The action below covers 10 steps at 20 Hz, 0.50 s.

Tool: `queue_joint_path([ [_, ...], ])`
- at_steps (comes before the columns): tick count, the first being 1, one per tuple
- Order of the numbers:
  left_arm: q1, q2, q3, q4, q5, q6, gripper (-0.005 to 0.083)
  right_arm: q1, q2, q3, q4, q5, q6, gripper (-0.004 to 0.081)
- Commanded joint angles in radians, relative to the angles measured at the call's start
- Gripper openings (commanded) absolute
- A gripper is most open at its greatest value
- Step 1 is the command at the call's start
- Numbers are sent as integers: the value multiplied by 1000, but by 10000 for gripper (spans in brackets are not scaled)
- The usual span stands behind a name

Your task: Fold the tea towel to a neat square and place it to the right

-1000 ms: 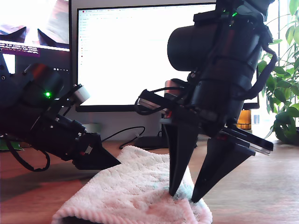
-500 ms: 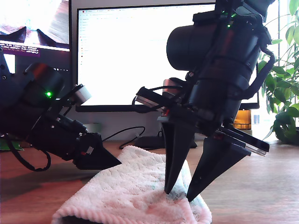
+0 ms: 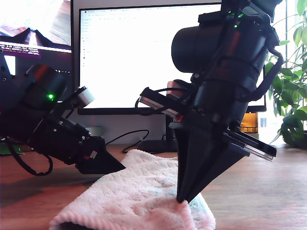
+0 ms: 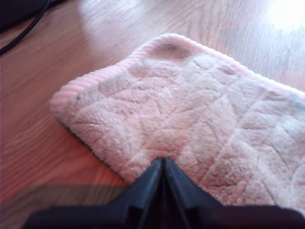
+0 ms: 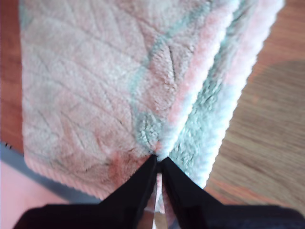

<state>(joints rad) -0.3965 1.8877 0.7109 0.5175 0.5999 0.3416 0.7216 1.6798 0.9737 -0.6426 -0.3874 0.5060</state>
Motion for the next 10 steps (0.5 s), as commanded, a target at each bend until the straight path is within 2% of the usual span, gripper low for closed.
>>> queue_joint_path([
  [1, 2, 44, -2, -14, -32, 7, -21, 4, 11, -13, -8, -19, -6, -13],
  [7, 2, 44, -2, -15, -33, 26, -21, 2, 10, -11, -29, -50, -13, -13],
  [10, 2, 44, -2, -15, -36, 27, -21, -25, 5, -7, -31, -51, -17, -13],
])
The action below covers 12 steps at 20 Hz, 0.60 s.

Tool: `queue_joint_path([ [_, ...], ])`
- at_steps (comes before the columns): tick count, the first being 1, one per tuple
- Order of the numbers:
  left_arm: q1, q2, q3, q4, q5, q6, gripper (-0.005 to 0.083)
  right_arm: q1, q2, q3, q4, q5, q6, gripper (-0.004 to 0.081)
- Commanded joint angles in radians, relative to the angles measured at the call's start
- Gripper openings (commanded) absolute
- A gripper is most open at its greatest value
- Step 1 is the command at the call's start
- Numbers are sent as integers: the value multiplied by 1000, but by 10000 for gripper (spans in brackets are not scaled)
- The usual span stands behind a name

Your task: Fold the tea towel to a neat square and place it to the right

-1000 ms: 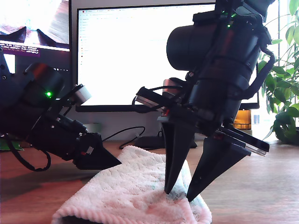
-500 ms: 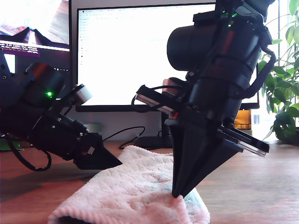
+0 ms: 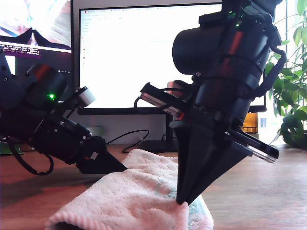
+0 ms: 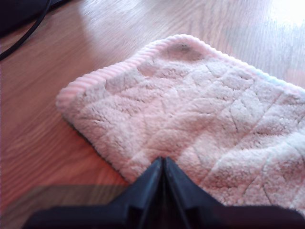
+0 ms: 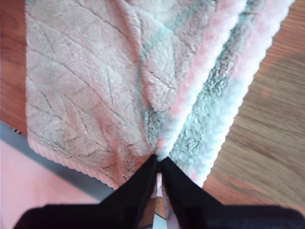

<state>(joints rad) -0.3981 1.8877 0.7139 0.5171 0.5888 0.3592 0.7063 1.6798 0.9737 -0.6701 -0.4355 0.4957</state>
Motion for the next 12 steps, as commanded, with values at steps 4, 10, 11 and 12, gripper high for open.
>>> queue_joint_path([
  [4, 3, 44, -5, -16, -25, 9, -21, -55, 5, 5, -60, -2, -45, -13],
  [10, 3, 44, -5, -16, -26, 13, -21, -77, 4, 52, -95, -14, -78, -13],
  [11, 4, 44, -5, -16, -26, 13, -21, -77, 4, 62, -101, -24, -79, -13],
  [12, 4, 44, -5, -16, -26, 13, -21, -77, 4, 69, -109, -37, -82, -13],
])
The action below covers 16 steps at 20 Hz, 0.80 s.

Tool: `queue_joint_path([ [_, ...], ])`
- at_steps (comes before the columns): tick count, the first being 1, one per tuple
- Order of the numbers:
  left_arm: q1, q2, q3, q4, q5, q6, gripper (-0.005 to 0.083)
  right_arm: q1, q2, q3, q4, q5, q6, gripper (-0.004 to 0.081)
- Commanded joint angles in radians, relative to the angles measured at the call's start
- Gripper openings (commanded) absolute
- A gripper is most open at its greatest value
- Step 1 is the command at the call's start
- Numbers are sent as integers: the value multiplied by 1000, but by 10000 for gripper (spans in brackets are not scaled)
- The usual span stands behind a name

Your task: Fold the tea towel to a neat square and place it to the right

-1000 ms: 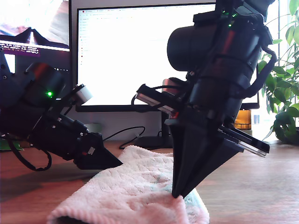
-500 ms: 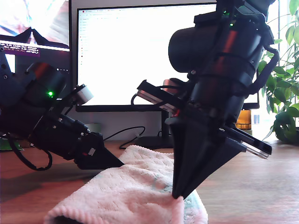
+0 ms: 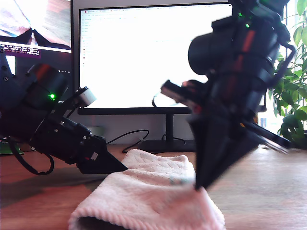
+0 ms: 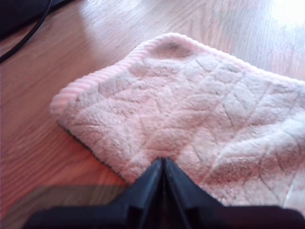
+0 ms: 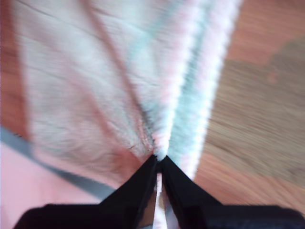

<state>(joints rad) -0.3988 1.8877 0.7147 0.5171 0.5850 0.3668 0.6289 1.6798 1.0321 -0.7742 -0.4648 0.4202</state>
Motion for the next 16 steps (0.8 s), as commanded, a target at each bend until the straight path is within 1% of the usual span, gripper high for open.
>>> queue_joint_path([
  [1, 4, 44, -5, -15, -22, 5, -21, 1, 4, 15, -13, -8, -10, -13],
  [5, 4, 44, -5, -16, -22, 5, -21, -2, 4, 16, -40, 13, -35, -13],
  [8, 4, 44, -5, -19, -22, 5, -21, -3, 4, 16, -58, 86, -55, -13],
  [11, 4, 44, -5, -18, -22, 4, -21, -2, 4, 16, -56, 125, -61, -13],
  [14, 4, 44, -5, -19, -22, 4, -21, 18, 4, 16, -33, 146, -50, -13],
  [16, 5, 44, -5, -19, -22, 4, -21, 40, 4, 16, -18, 174, -49, -13],
])
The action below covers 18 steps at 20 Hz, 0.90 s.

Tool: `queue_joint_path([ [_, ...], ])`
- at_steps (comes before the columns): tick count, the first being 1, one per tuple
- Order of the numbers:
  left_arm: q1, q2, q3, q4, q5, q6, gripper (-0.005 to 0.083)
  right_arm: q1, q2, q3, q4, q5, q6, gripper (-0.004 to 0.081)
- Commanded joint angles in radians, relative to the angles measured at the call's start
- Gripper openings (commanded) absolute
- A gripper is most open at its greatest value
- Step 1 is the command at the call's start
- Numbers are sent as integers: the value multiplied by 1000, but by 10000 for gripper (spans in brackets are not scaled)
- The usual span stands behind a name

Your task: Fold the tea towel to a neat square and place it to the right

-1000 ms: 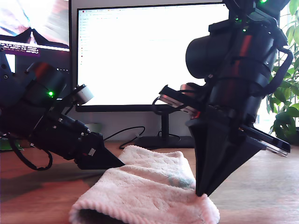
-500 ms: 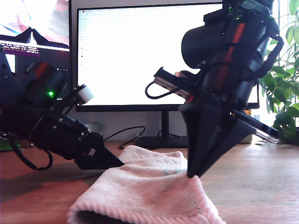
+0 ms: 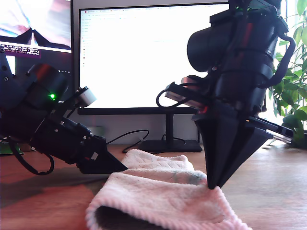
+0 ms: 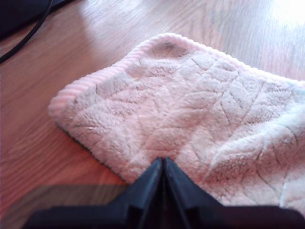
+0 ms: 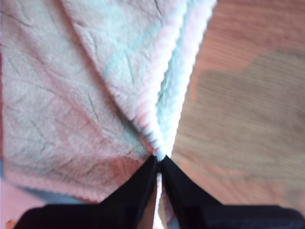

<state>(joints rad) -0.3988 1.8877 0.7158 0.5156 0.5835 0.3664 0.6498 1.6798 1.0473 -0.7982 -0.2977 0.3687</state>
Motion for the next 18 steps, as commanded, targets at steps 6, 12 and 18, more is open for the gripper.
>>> queue_joint_path([
  [6, 6, 42, -6, 2, -18, 2, -21, 36, 4, 0, -5, 78, -4, 178],
  [12, 6, -16, -6, 18, -15, 0, -21, 24, 4, 0, 0, 76, -36, 200],
  [18, 7, -86, -6, 18, -16, 0, -21, 14, 4, 1, -4, 37, -62, 246],
])
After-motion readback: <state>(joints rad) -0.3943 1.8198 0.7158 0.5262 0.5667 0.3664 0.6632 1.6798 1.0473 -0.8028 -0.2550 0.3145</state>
